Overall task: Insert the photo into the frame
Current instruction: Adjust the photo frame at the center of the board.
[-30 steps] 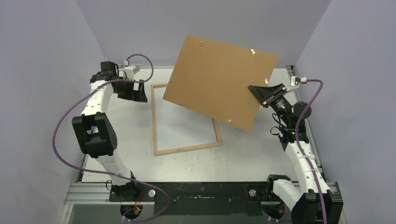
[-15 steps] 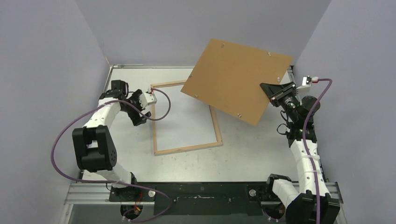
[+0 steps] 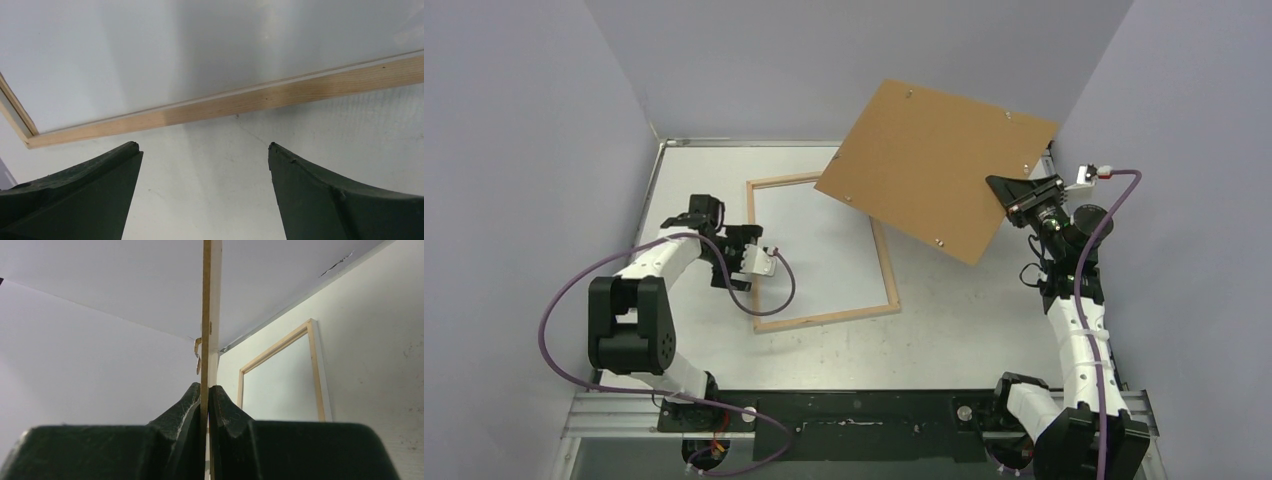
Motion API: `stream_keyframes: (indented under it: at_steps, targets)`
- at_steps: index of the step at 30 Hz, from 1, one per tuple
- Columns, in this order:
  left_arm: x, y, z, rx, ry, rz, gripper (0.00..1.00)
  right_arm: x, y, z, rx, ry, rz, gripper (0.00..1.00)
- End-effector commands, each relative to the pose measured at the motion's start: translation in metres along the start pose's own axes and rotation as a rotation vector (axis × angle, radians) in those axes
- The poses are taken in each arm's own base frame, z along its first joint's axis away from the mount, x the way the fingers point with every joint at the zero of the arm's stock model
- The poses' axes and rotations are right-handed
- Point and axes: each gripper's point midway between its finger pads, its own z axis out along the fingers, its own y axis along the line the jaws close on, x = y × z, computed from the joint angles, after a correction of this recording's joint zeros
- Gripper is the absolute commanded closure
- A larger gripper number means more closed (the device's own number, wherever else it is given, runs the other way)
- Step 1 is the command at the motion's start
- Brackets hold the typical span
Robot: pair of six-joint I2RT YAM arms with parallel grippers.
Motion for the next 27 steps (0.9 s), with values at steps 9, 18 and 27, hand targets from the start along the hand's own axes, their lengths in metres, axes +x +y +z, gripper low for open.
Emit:
stream_keyframes:
  at_steps: [9,18,27]
  targets:
    - [-0.009,0.014,0.020,-0.032,0.048,0.180,0.13,-0.015,0.047,-0.005,-0.164,-0.049,-0.049,0.95]
    - [-0.012,0.015,0.026,-0.030,0.070,0.169,0.21,-0.017,0.047,-0.004,-0.164,-0.054,-0.048,0.95]
    - [-0.012,0.001,0.034,0.012,0.092,0.135,0.29,-0.018,0.048,-0.004,-0.162,-0.052,-0.040,0.95]
